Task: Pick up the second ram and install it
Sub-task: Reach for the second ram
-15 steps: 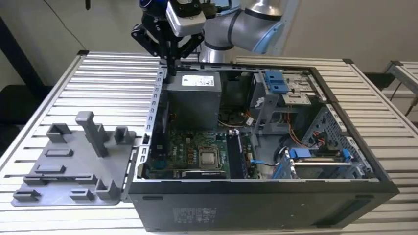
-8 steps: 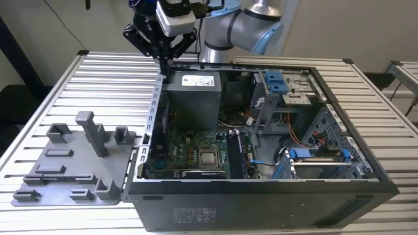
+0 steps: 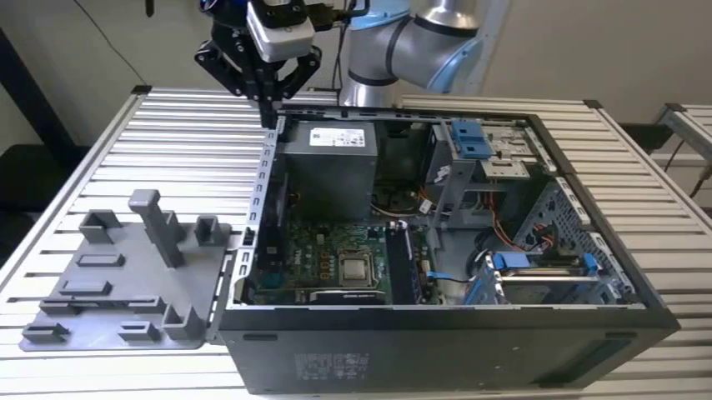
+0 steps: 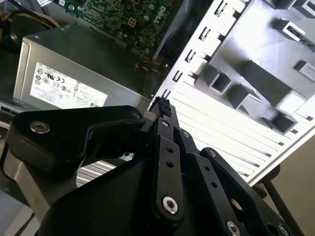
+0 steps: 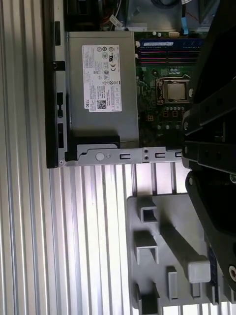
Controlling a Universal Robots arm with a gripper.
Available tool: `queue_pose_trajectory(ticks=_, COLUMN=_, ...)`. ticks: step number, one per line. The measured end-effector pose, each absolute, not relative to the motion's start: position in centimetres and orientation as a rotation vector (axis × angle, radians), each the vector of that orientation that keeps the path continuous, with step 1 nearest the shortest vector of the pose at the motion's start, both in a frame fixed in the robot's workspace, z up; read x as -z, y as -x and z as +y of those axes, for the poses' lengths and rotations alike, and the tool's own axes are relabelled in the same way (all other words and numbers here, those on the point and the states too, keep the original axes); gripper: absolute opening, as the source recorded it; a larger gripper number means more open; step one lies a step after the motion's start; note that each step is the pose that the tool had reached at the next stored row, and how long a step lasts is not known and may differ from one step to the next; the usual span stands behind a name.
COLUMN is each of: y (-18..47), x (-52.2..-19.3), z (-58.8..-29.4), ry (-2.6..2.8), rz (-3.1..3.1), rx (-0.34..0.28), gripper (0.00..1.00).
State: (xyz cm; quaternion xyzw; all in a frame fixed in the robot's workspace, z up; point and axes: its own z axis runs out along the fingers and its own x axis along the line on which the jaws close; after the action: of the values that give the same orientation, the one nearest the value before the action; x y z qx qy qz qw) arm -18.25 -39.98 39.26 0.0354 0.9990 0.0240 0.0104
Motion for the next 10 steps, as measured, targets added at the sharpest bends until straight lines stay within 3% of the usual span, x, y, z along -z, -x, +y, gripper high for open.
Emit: queue_pose_trajectory(ticks=10, y=19.9, x=-39.3, z=-40.0, ry=-0.11, rz=3.118, rx=-0.075, gripper=0.11)
